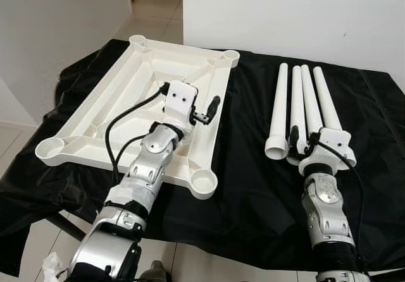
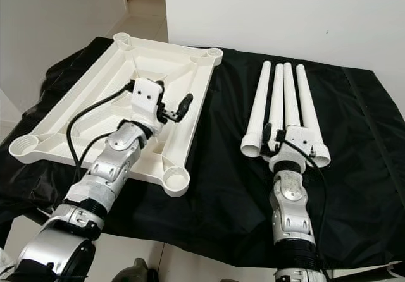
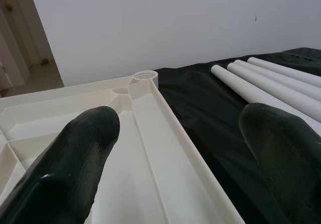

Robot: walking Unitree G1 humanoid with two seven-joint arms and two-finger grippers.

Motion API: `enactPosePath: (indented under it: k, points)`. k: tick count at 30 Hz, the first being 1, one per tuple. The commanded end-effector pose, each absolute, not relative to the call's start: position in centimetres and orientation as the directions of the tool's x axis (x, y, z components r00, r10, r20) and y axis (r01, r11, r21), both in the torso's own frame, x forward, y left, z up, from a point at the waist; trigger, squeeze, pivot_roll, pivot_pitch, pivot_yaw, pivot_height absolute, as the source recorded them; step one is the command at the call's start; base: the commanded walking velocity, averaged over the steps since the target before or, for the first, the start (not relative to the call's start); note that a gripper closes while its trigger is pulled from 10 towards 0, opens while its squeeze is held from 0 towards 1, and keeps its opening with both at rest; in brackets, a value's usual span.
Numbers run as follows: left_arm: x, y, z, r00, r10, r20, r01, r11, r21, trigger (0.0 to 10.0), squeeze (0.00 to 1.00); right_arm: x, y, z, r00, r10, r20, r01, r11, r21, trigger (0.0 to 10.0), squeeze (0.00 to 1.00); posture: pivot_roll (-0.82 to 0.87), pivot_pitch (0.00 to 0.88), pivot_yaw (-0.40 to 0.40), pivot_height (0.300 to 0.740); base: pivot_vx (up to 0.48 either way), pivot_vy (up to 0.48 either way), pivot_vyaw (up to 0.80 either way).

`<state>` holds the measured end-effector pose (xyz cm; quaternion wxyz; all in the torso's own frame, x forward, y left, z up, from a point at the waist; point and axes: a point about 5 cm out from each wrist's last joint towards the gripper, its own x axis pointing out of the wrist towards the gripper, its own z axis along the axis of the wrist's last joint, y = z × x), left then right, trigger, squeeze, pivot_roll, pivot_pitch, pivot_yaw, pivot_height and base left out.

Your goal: Building children table

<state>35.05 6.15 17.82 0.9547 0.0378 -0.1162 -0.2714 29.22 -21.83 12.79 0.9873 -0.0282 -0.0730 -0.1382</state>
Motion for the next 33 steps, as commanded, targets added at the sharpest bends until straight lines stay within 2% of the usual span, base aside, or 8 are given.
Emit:
enactPosePath:
  k: [1,7,17,33]
  points:
    - [34.6,5.6,17.5,0.752,-0.637,0.166,0.614,0.770,0.172,10.0,0.00,29.3,-21.8,12.5,0.955,-0.266,0.133,0.273,0.961,-0.037,10.0,0.00,0.02,0.000,0.014,0.740,0.000,0.000,0.00]
    - [34.3,5.5,17.4,0.751,-0.639,0.167,0.615,0.769,0.173,10.0,0.00,29.5,-21.6,12.6,0.960,-0.248,0.131,0.254,0.967,-0.032,10.0,0.00,0.02,0.000,0.010,0.740,0.000,0.000,0.00]
    - [32.5,3.9,16.9,0.658,-0.742,0.130,0.714,0.669,0.205,10.0,0.00,29.6,-21.6,9.7,0.977,-0.211,-0.040,0.212,0.977,0.036,10.0,0.00,0.02,0.000,-0.002,0.740,0.000,0.000,0.00]
    - [32.0,3.1,16.9,0.650,-0.749,0.131,0.725,0.662,0.190,10.0,0.00,30.0,-20.9,7.9,0.983,-0.092,-0.161,0.098,0.995,0.031,10.0,0.00,0.02,0.000,-0.021,0.740,0.000,0.000,0.00]
